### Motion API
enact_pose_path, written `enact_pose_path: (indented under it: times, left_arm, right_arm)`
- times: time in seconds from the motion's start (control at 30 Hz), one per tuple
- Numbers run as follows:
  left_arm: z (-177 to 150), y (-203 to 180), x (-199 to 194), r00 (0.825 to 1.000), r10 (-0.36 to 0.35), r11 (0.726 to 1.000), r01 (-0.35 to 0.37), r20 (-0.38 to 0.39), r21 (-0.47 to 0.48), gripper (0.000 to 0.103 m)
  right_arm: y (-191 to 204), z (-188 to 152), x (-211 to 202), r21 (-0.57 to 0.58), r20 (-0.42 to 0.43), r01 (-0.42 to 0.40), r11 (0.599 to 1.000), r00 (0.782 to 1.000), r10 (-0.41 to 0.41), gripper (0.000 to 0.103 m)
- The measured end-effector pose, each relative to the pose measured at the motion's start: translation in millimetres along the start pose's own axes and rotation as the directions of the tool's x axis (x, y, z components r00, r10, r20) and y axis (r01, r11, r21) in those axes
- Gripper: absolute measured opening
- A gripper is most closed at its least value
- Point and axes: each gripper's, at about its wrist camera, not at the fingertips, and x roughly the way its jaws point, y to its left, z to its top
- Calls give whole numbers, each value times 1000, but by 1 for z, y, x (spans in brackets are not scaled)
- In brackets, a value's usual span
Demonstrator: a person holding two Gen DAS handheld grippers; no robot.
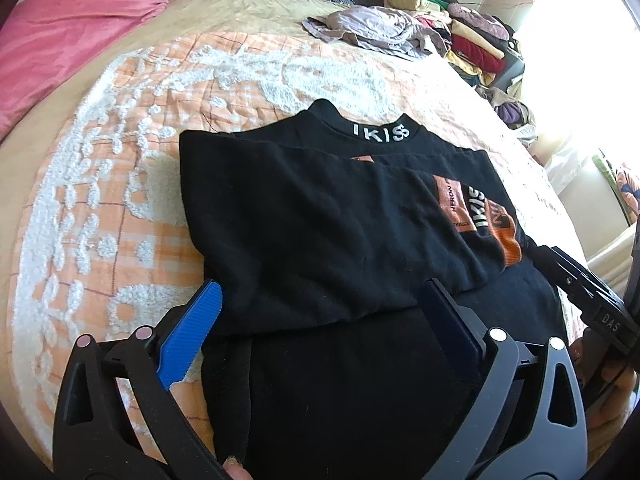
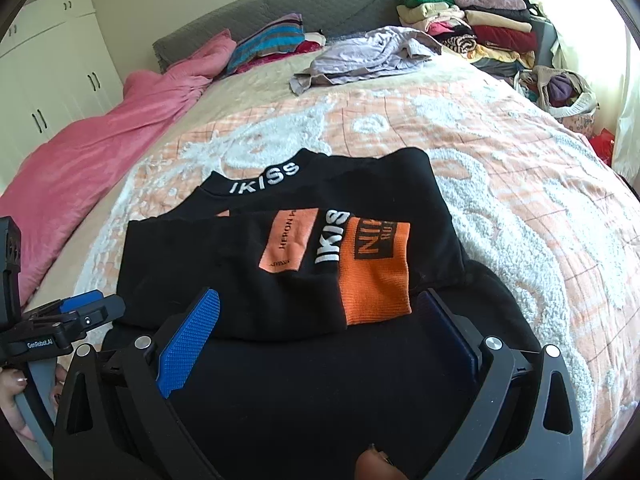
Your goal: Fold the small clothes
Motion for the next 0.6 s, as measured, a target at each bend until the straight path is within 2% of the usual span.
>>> enact_pose_path:
  times: [0.6]
  left_arm:
    - [-8, -5, -33, 999, 20, 1000, -20, 50, 15, 93]
  right_arm:
    - [3, -3, -40, -17, 62, 4, 1000, 998, -3, 98]
